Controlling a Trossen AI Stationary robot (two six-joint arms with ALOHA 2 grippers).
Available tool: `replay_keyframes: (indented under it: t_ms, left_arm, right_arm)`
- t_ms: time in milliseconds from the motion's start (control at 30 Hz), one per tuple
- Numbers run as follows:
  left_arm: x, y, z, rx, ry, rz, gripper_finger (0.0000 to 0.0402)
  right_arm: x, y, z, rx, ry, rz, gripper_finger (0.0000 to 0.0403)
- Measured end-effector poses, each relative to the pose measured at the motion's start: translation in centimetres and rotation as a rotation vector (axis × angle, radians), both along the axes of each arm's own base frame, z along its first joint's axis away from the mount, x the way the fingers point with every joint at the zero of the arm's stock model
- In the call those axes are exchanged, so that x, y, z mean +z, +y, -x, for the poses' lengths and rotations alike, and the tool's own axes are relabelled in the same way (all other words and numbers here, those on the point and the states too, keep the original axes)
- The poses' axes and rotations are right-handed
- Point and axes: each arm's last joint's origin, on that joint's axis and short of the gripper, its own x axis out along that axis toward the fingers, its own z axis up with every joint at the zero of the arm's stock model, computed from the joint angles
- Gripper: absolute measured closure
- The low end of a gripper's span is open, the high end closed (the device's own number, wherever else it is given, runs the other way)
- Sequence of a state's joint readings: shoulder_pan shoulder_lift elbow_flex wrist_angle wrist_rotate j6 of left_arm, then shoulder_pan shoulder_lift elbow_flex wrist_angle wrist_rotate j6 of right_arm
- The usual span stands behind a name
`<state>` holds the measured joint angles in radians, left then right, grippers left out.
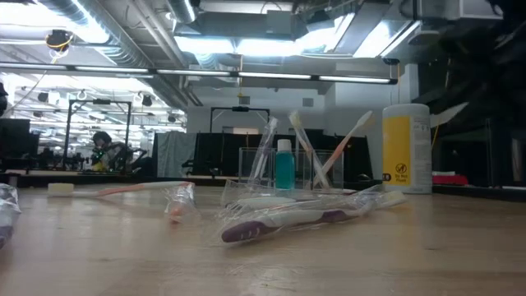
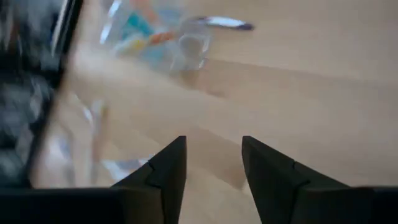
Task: Pick & Place toothbrushing station
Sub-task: Put the purple toothbrush into the left section of the transparent organizer
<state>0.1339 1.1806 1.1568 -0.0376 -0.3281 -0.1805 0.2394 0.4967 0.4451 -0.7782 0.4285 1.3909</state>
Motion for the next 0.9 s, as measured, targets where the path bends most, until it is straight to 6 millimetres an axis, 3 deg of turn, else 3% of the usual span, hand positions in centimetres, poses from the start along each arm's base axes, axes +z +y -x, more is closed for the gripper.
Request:
replay_keyframes:
  t_ms: [200, 367, 533, 667, 767, 900]
  left_arm:
    - [0.2, -0.5, -0.1, 0.067, -0.114, 0.157, 0.0217]
    - [0.8, -1.3, -0.2, 0.032, -0.181, 0.162, 0.0217]
    - [1.5, -2.2, -0.2, 0.001, -0.245, 0.160, 0.0217]
    - [1.8, -3.0, -0.3, -0.030, -0.283, 0.163, 0.0217]
    - [1.8, -3.6, -0.3, -0.032, -0.283, 0.166, 0.0217]
    - [1.8, -4.2, -0.2, -0.039, -0.283, 0.170, 0.0217]
  right_arm:
    - [0.0, -1.2, -0.6, -0.275, -0.207, -0.194, 0.0261]
    - [0.2, -2.7, -1.5, -0.457, -0.287, -0.241, 0.0262]
    - [-2.2, -3.9, -2.1, -0.624, -0.265, -0.461, 0.0262]
    - [-3.9, -4.6, -3.2, -0.692, -0.451, -0.644, 0.0262]
    - [-4.8, -5.2, -3.7, -0.793, -0.614, -0.705, 0.0262]
    - [-6.4, -5.7, -3.8, -0.888, -0.568, -0.730, 0.0262]
